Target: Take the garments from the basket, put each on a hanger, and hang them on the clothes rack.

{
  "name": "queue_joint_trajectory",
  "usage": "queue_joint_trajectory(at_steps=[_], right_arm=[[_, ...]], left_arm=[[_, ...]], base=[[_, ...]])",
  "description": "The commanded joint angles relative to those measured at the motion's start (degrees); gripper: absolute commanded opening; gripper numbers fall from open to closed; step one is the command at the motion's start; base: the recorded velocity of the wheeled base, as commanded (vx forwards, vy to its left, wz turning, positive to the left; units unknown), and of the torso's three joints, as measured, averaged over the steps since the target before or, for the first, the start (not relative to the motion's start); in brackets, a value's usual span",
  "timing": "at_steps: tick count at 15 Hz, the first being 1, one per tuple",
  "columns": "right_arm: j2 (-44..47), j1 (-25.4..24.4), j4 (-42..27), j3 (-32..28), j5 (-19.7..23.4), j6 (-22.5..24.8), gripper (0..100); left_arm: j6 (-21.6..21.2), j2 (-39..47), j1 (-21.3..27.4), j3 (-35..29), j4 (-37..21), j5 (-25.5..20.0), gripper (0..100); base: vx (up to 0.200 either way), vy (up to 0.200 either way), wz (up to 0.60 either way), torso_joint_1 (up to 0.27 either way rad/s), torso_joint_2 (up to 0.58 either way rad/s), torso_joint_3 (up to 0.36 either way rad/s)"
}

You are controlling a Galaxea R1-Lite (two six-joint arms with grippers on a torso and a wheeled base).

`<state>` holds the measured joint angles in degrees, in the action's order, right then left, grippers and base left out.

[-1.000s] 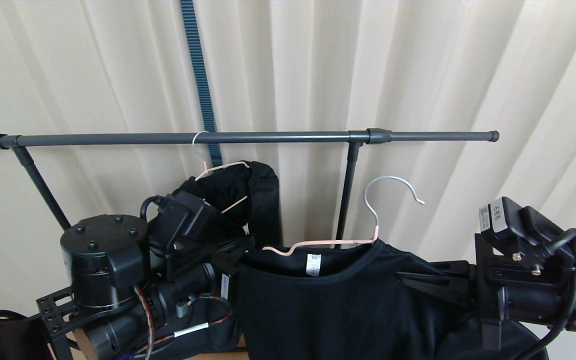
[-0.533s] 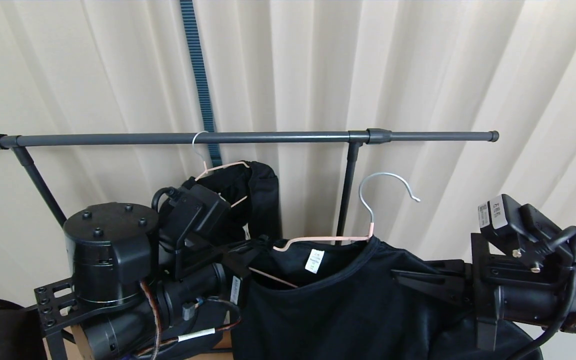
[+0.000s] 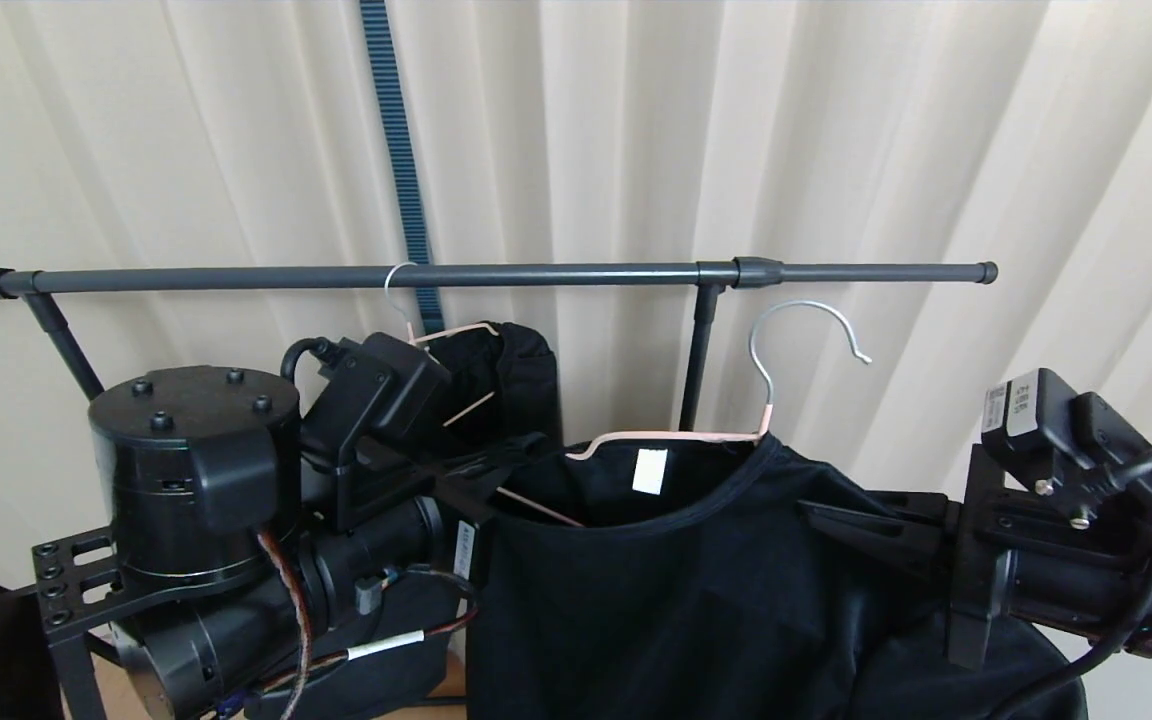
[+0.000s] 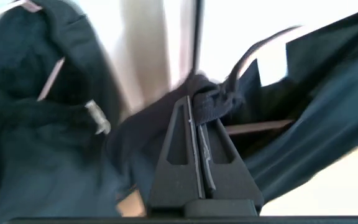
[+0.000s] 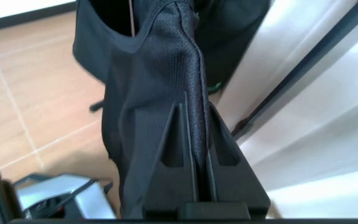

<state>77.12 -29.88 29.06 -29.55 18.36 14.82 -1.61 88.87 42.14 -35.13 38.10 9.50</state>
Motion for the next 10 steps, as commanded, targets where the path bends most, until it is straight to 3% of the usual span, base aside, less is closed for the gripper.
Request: queue_joint_trajectory(at_steps=[1, 3, 5, 10], right_arm=[[-4.3, 0.0, -0.1, 0.3, 0.4, -0.1, 0], [-4.1, -0.5, 0.1, 1.0, 0.4, -0.1, 0], [-2.4, -4.0, 0.2, 1.2, 0.2, -0.1, 0], [0.2, -4.1, 2.4, 1.7, 0.1, -0.3, 0]], left_arm=[[-2.3, 0.7, -2.1, 0.0, 0.2, 1.1, 0], [-2.4, 0.7, -1.9, -1.1, 0.2, 1.1, 0], [-2.4, 0.8, -0.6, -1.8, 0.2, 1.1, 0], [-2.4, 0.3, 3.1, -1.7, 0.1, 1.2, 0]], base=[[0.000, 0.000, 0.00, 0.000, 0.00, 0.000], [0.000, 0.000, 0.00, 0.000, 0.00, 0.000], [0.000, 0.000, 0.00, 0.000, 0.00, 0.000], [0.000, 0.000, 0.00, 0.000, 0.00, 0.000]])
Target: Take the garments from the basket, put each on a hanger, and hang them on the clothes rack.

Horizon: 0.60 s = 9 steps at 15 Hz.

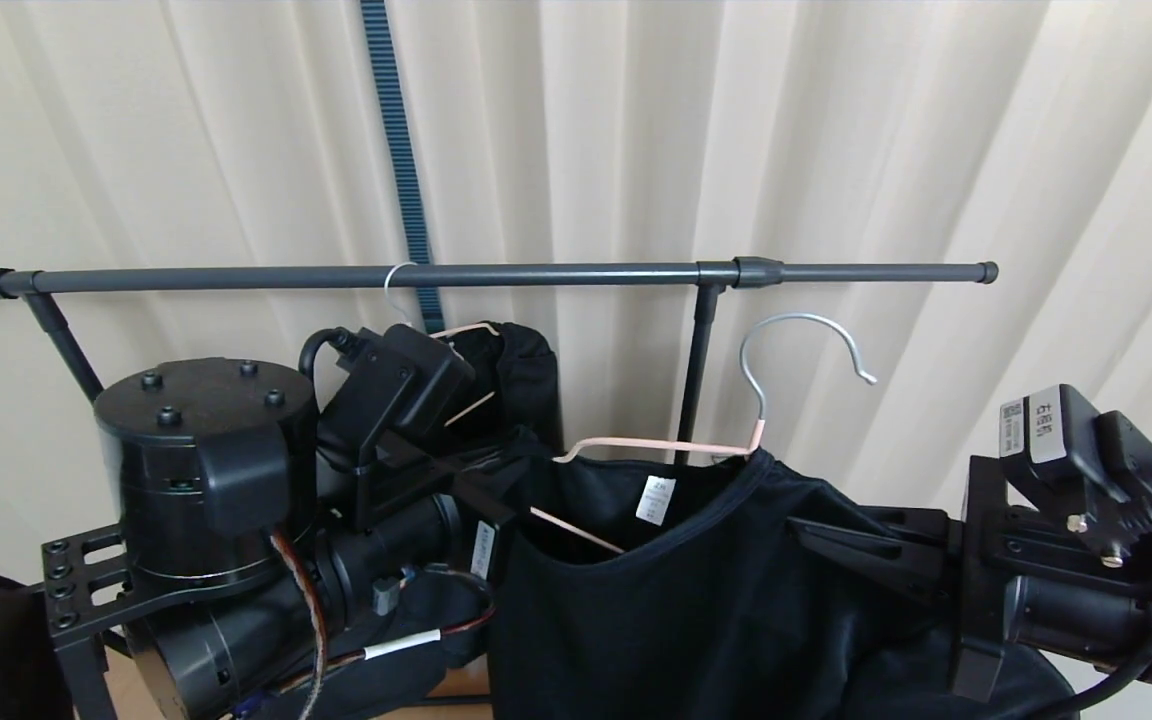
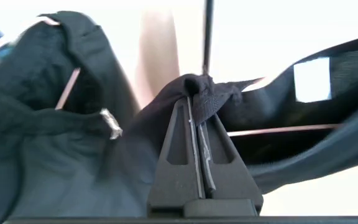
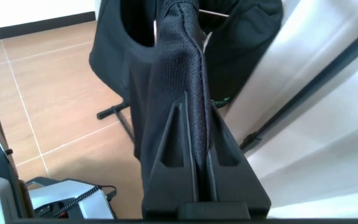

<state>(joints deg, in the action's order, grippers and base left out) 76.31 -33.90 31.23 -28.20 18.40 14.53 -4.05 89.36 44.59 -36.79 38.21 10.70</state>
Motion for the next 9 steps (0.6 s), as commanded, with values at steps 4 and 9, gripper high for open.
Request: queue_joint_trajectory(at_steps=[4, 9], right_arm=[[2.0, -1.2, 0.6, 0.9, 0.2, -0.1, 0], [5.4, -3.0, 3.6, 2.1, 0.2, -0.4, 0]], left_arm=[[0.0, -0.2, 2.7, -0.1, 0.0, 0.0, 0], [-0.3, -2.3, 5.2, -1.8, -3.4, -0.1, 0]], base=[[0.000, 0.000, 0.00, 0.000, 0.00, 0.000], [0.000, 0.000, 0.00, 0.000, 0.00, 0.000]])
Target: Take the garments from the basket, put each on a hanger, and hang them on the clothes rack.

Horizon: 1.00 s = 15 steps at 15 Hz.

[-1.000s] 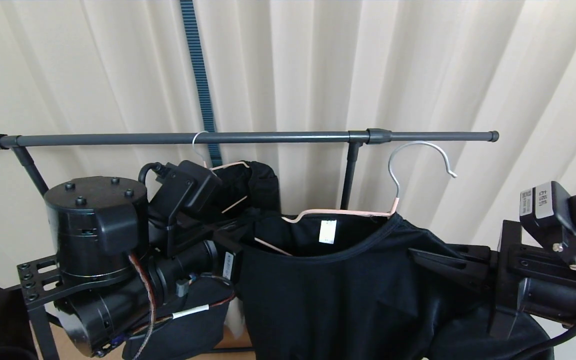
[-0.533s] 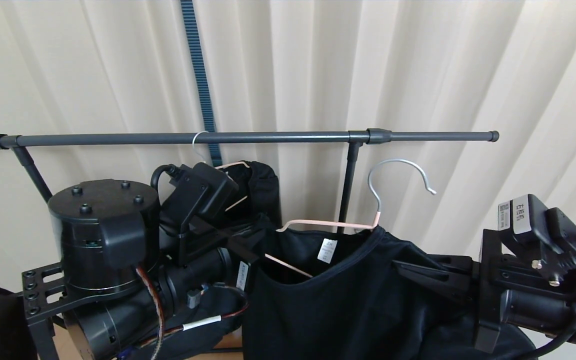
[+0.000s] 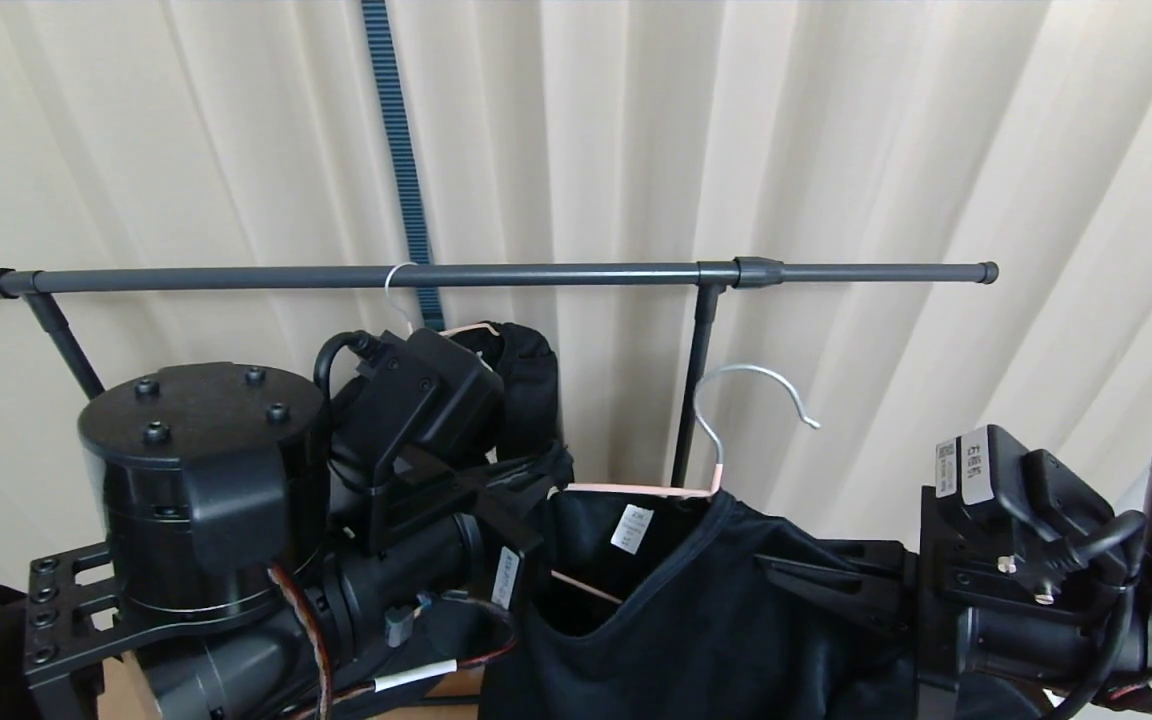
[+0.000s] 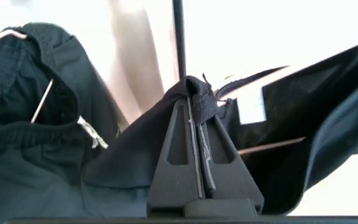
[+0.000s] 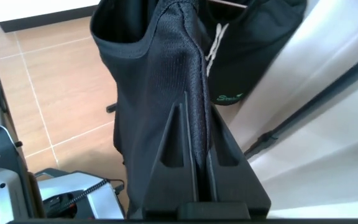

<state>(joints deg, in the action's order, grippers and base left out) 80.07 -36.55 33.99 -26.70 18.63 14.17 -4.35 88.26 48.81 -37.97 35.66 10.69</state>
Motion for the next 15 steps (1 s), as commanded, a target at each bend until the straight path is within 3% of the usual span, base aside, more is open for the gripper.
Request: queue_joint_trajectory(at_steps=[1, 3, 7, 11, 15], right_arm=[[3.3, -0.5, 3.6, 1.3, 0.0, -1.5, 0], [5.0, -1.9, 8.5, 2.8, 0.0, -4.3, 0], [10.5, -3.4, 16.2, 4.6, -0.1, -5.2, 0], [15.7, -4.6, 27.0, 6.8, -0.2, -10.7, 0], [21.4, -4.6, 36.1, 8.5, -0.3, -11.0, 0]], left_arm=[[0.0, -1.6, 1.9, -1.5, -3.2, -0.1, 0], [0.0, -1.6, 2.0, -2.1, -4.1, -0.1, 0], [0.1, -1.3, 2.7, -2.5, -4.2, -0.1, 0], [0.1, -1.2, 2.7, -3.4, -4.3, -0.1, 0], [0.1, -1.2, 3.2, -3.5, -4.3, -0.1, 0]], base=[[0.000, 0.000, 0.00, 0.000, 0.00, 0.000], [0.000, 0.000, 0.00, 0.000, 0.00, 0.000], [0.000, 0.000, 0.00, 0.000, 0.00, 0.000], [0.000, 0.000, 0.00, 0.000, 0.00, 0.000], [0.000, 0.000, 0.00, 0.000, 0.00, 0.000]])
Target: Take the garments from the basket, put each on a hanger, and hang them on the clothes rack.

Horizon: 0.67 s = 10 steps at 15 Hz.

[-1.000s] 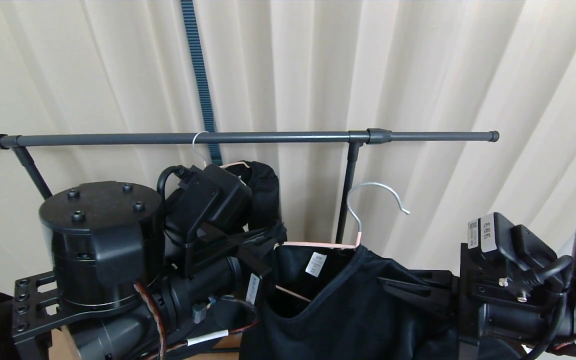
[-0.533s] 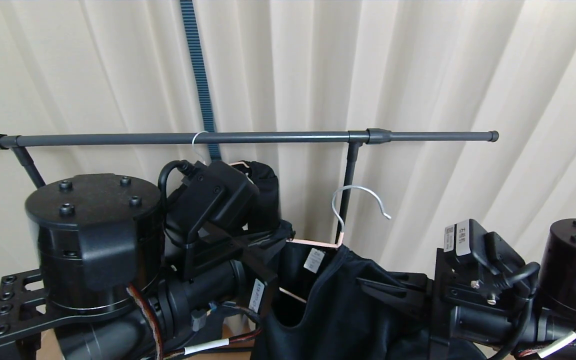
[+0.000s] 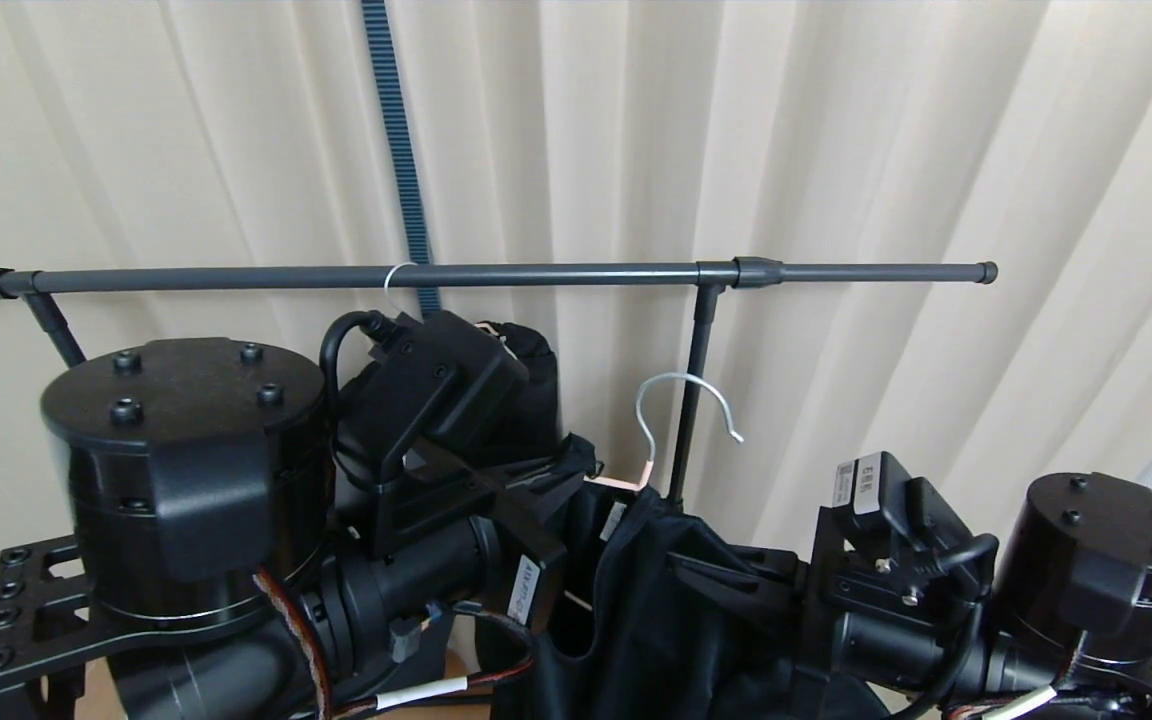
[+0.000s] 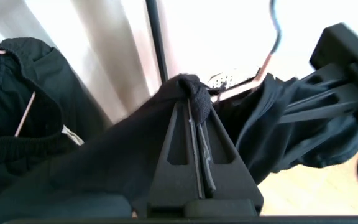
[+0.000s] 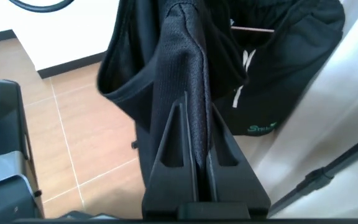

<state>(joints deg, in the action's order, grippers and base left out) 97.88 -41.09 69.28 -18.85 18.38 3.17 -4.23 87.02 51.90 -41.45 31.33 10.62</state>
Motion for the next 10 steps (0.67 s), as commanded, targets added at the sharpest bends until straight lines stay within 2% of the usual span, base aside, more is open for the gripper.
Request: queue_joint_trajectory(at_steps=[1, 4, 6, 10], right_arm=[[4.7, 0.0, 2.4, 0.7, 0.0, -0.7, 0], [6.3, -0.1, 6.5, 0.9, 0.0, -4.2, 0], [7.0, -0.1, 9.5, 1.1, 0.0, -4.7, 0], [6.4, 0.0, 11.1, 1.1, -0.1, -4.8, 0]], left_arm=[[0.0, 0.1, 0.5, 0.0, 0.0, 0.0, 0], [0.0, 0.2, 1.0, -0.2, -0.5, 0.0, 0], [0.1, 0.1, 1.2, -0.2, -0.7, 0.0, 0], [0.3, 0.1, 1.2, 0.1, -0.7, 0.0, 0]], base=[[0.000, 0.000, 0.00, 0.000, 0.00, 0.000], [0.000, 0.000, 0.00, 0.000, 0.00, 0.000], [0.000, 0.000, 0.00, 0.000, 0.00, 0.000], [0.000, 0.000, 0.00, 0.000, 0.00, 0.000]])
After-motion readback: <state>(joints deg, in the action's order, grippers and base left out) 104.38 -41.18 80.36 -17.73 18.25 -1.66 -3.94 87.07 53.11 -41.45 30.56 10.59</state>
